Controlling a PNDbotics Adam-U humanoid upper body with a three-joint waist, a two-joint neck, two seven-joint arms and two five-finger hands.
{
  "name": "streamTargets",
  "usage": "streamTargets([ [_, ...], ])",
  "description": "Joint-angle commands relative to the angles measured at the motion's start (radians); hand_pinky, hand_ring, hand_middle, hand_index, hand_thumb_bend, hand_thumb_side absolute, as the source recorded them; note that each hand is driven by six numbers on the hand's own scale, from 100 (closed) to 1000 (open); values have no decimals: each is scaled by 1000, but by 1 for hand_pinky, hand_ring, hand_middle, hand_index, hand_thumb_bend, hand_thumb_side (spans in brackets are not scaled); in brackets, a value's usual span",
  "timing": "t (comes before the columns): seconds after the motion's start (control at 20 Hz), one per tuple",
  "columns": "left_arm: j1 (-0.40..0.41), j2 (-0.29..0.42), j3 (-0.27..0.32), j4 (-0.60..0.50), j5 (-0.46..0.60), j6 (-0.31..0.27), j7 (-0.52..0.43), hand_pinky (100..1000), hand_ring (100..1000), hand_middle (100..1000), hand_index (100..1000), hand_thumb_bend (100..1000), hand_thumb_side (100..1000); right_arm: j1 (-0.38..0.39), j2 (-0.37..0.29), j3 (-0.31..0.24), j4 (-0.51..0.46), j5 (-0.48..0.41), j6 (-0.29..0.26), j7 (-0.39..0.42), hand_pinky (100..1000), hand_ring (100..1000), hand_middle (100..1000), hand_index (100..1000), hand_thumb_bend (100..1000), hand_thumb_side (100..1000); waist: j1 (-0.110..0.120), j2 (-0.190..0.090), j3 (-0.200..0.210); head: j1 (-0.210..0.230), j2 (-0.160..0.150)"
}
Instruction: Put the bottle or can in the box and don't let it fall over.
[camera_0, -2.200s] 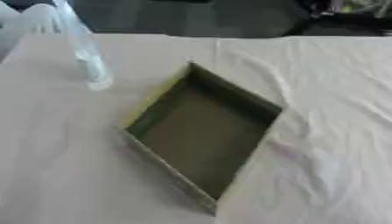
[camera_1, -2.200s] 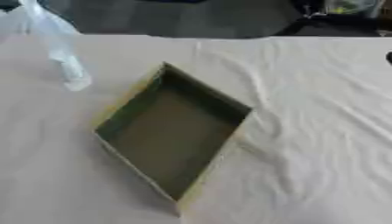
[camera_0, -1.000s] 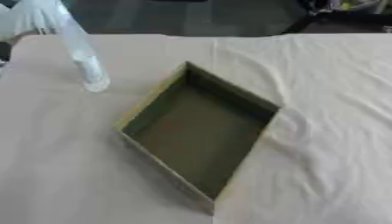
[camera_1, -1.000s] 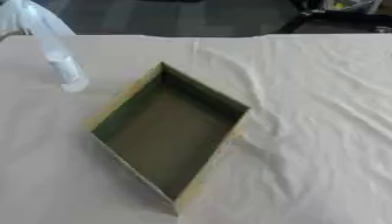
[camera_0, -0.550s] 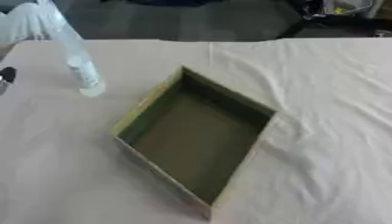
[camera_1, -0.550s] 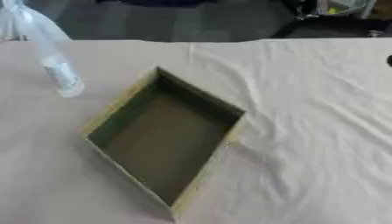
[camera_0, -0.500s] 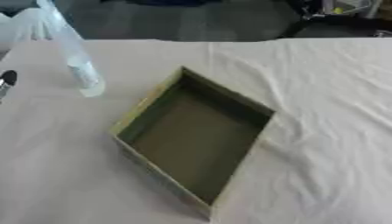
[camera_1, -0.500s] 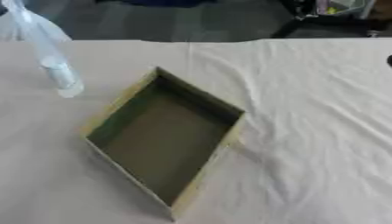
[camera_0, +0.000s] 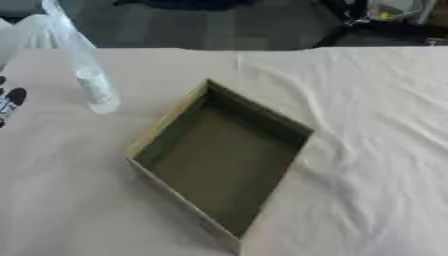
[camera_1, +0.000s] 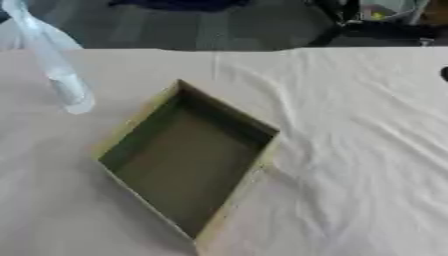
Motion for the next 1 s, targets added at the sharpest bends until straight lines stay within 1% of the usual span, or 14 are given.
streamTargets([
  [0.05,-36,50,-9,10,-8,-6,-22,1000,1000,1000,879,467,434,-11,-19,-6,-23,5,-3,6,1000,1000,899,1000,100,529,-2,-10,-2,8,-19],
  [0.15,-67,53,-22,33,-18,-5,-39,1000,1000,1000,874,488,450,-12,-16,-4,-23,7,-5,9,1000,1000,898,1000,100,529,-5,-6,-4,14,-24],
  [0.25,-107,57,-41,62,-28,-12,-68,1000,1000,1000,875,531,468,-14,-11,-2,-23,9,-6,13,1000,1000,898,1000,100,529,-10,-1,-9,24,-30],
  [0.35,-152,61,-62,99,-52,-25,-107,1000,1000,1000,878,549,477,-18,-5,1,-23,9,-6,17,1000,1000,898,1000,100,532,-14,5,-17,33,-35],
  [0.5,-211,61,-77,157,-90,-50,-140,1000,1000,1000,889,574,464,-24,3,2,-23,7,-6,23,1000,1000,897,1000,100,530,-18,15,-26,41,-43],
  [0.85,-346,29,-98,262,-188,-87,-110,1000,1000,1000,888,635,470,-42,21,6,-23,17,-11,30,1000,1000,895,1000,100,528,-29,37,-47,60,-58],
  [1.0,-400,18,-101,305,-246,-101,-74,1000,1000,1000,888,658,467,-48,29,8,-23,18,-15,35,1000,1000,895,1000,100,528,-37,47,-55,76,-72],
])
